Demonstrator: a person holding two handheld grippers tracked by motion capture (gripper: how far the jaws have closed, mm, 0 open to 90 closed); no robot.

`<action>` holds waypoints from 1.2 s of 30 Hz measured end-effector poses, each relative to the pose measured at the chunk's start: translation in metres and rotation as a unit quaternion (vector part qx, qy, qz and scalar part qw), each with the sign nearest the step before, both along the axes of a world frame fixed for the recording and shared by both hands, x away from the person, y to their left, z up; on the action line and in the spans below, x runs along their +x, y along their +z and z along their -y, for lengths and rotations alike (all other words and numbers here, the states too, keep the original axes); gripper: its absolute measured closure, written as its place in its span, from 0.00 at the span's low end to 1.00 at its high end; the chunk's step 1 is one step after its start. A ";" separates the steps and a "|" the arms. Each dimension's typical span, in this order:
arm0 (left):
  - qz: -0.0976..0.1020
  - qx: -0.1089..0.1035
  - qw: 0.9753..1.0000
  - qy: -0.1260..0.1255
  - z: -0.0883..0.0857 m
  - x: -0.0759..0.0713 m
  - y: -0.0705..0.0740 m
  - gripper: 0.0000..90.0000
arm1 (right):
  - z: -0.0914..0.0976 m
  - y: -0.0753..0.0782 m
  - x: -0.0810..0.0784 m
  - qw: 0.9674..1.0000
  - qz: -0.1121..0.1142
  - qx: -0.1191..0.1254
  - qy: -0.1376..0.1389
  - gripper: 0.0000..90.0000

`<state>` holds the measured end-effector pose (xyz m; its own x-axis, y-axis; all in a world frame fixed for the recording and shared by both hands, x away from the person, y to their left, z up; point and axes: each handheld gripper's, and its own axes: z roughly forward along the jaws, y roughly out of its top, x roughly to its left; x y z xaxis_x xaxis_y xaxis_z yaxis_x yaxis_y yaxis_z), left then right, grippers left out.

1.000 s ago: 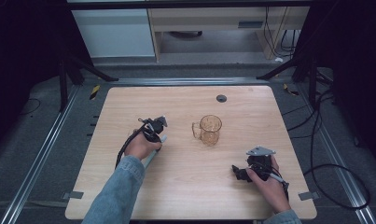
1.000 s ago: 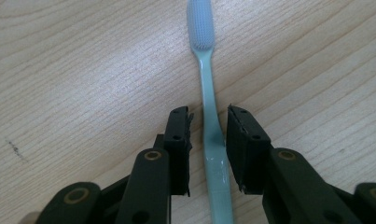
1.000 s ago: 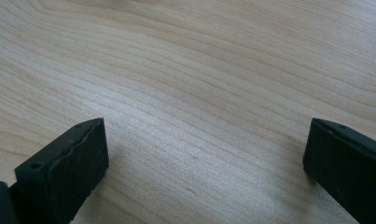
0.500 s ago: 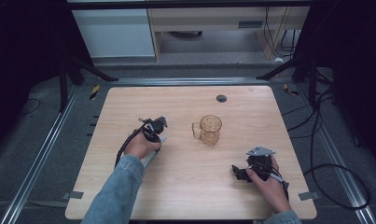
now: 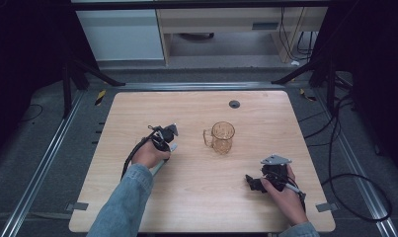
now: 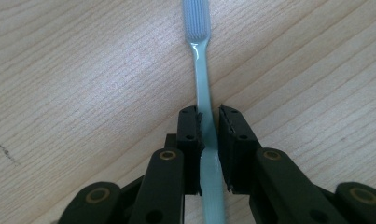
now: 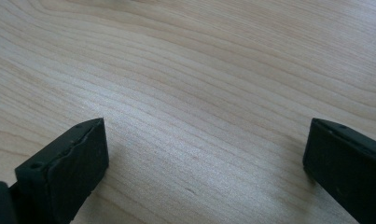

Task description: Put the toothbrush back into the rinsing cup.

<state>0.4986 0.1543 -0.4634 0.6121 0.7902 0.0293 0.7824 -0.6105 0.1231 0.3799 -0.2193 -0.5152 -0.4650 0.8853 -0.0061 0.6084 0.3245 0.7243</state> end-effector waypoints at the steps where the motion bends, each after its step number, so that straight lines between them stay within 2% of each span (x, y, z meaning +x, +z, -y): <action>1: 0.001 0.003 1.000 -0.004 0.000 0.000 0.000 0.87 | 0.000 0.000 0.000 1.000 0.000 0.000 0.000 0.00; 5: 0.009 0.003 1.000 -0.006 -0.001 -0.001 0.003 0.88 | 0.000 0.000 0.000 1.000 0.000 0.001 0.001 0.01; 10: 0.038 -0.018 0.999 -0.008 -0.005 -0.006 0.015 0.88 | 0.000 0.000 0.000 1.000 0.000 0.001 0.001 0.00; 12: 0.042 -0.021 0.999 -0.009 -0.007 -0.007 0.019 0.88 | 0.000 0.000 0.000 1.000 0.000 0.001 0.001 0.00; 16: 0.069 -0.044 0.997 -0.010 -0.013 -0.011 0.033 0.88 | 0.000 0.000 0.000 1.000 0.000 0.001 0.001 0.00; 19: 0.077 -0.050 0.996 -0.009 -0.014 -0.012 0.037 0.88 | 0.000 0.000 0.000 1.000 0.000 0.001 0.002 0.00; 29: 0.122 -0.081 0.989 -0.012 -0.010 -0.014 0.069 0.88 | 0.000 0.000 0.000 1.000 -0.001 0.001 0.001 0.00; 30: 0.122 -0.081 0.989 -0.012 -0.010 -0.014 0.069 0.88 | 0.000 0.000 0.000 1.000 -0.001 0.001 0.001 0.00; 36: 0.146 -0.103 0.984 -0.020 -0.001 -0.016 0.082 0.88 | 0.000 0.000 0.000 1.000 -0.001 0.001 0.001 0.00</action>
<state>0.4830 0.1548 -0.3817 0.6322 0.7732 0.0499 0.6714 -0.5788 0.4629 0.3800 -0.2192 -0.5152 -0.4664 0.8846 -0.0033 0.6087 0.3237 0.7243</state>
